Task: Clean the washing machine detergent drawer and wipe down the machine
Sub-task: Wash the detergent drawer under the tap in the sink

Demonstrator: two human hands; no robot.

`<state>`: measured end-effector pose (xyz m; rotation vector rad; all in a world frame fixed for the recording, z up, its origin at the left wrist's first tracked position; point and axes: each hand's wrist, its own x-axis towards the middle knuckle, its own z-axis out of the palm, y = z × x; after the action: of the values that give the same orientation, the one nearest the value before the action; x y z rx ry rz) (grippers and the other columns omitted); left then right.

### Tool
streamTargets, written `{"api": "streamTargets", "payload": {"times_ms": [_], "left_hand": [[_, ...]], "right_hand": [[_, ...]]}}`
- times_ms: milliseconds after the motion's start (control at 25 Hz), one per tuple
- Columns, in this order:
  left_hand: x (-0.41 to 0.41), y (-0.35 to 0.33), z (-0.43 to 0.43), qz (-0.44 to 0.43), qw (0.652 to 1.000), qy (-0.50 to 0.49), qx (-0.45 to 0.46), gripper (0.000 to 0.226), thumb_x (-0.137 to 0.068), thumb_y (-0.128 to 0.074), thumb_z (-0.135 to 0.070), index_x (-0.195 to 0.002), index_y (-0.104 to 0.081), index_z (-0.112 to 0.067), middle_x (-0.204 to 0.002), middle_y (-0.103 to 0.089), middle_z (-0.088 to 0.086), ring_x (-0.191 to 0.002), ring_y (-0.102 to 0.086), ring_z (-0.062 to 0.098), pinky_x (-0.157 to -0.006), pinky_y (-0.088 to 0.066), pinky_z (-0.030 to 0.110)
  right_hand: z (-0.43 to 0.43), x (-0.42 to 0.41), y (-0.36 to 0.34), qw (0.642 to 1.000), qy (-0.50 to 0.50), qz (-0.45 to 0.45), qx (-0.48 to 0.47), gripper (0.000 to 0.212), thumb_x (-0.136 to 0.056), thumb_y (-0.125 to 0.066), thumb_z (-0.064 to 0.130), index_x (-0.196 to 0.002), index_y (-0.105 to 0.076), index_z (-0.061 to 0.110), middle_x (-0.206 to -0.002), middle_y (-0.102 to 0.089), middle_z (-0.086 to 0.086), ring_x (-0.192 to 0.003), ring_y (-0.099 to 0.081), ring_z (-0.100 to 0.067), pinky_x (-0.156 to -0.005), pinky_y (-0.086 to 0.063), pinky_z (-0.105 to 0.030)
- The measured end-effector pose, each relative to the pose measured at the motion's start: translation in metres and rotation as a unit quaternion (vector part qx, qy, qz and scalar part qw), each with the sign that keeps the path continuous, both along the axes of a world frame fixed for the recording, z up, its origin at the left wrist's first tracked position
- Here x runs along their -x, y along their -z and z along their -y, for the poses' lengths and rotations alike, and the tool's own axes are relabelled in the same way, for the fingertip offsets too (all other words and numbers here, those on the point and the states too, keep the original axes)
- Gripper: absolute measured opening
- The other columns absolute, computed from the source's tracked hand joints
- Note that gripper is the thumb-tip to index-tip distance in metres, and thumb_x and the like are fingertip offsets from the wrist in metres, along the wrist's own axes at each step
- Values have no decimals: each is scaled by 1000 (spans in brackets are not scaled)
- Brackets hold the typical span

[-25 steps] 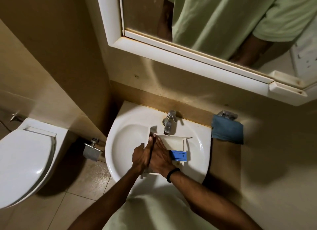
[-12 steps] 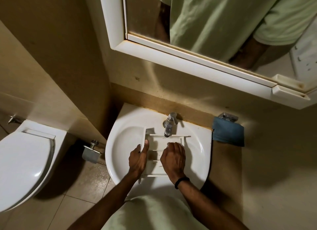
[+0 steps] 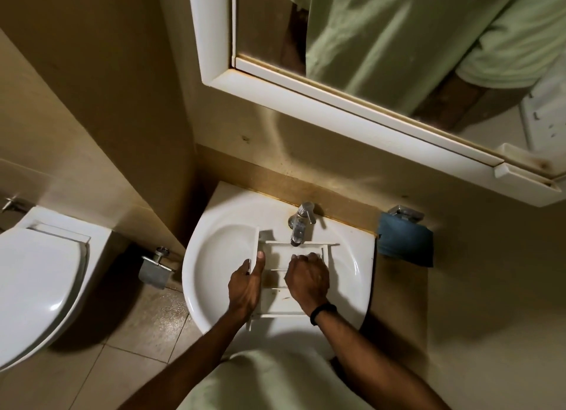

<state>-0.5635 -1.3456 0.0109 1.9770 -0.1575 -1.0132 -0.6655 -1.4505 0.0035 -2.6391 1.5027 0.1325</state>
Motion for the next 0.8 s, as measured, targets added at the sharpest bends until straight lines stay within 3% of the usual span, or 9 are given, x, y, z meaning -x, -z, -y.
{"api": "streamTargets", "payload": {"times_ms": [160, 320, 400, 480, 640, 680, 760, 800], "left_hand": [[-1, 2, -2, -7, 1000, -15, -6, 68, -96, -40, -76, -75, -60, -14, -70, -68, 3, -72, -60, 22, -72, -44, 37], [0, 4, 2, -12, 1000, -4, -8, 71, -96, -37, -78, -80, -63, -14, -79, -70, 5, -80, -62, 23, -79, -48, 40], [1, 6, 2, -12, 1000, -1, -16, 72, -96, -37, -79, -86, -68, -15, -81, -72, 3, -81, -64, 21, -80, -49, 39], [-1, 7, -1, -12, 1000, -4, -21, 75, -93, -36, -82, -85, -68, -15, -79, -73, 4, -80, -65, 22, -76, -48, 37], [-4, -2, 2, 0, 1000, -1, -12, 89, -78, -26, -94, -84, -66, -14, -79, -71, 6, -81, -64, 25, -77, -47, 39], [-3, -3, 3, -2, 1000, -2, -16, 87, -79, -26, -93, -86, -68, -17, -79, -72, 5, -82, -65, 25, -78, -48, 39], [-2, -2, 1, -10, 999, -8, -29, 76, -88, -33, -87, -85, -68, -20, -78, -73, 4, -80, -65, 25, -78, -49, 38], [-2, -2, 1, -15, 999, -7, -29, 71, -93, -36, -83, -80, -66, -20, -77, -72, 3, -78, -64, 25, -76, -48, 37]], "right_hand": [[-26, -13, 1, 987, -159, -17, -30, 35, -91, -39, 31, -72, -66, 18, -76, -66, -5, -77, -62, -28, -80, -49, -42], [-5, -8, -6, 999, 47, -5, -7, 47, -95, -35, 33, -72, -71, 14, -79, -68, -9, -81, -64, -30, -83, -48, -41], [-16, -25, -3, 998, -50, -27, -38, 33, -88, -43, 30, -76, -69, 13, -82, -67, -10, -78, -63, -32, -79, -50, -42], [-30, -23, -8, 982, -165, -24, -86, 30, -85, -43, 32, -84, -69, 16, -90, -67, -7, -85, -63, -30, -85, -48, -42], [-11, -15, -9, 1000, 12, 0, -19, 32, -89, -48, 31, -72, -70, 15, -76, -68, -8, -77, -64, -30, -75, -50, -39], [-13, -23, -10, 999, -3, -11, -41, 26, -86, -51, 30, -77, -69, 14, -80, -67, -9, -78, -64, -31, -75, -50, -40], [-25, -31, -11, 987, -127, -45, -91, 22, -82, -53, 29, -86, -68, 14, -90, -66, -9, -84, -62, -31, -78, -49, -40], [-27, -29, -11, 983, -156, -47, -90, 20, -80, -55, 29, -82, -69, 15, -87, -67, -8, -82, -63, -30, -76, -49, -39]]}}
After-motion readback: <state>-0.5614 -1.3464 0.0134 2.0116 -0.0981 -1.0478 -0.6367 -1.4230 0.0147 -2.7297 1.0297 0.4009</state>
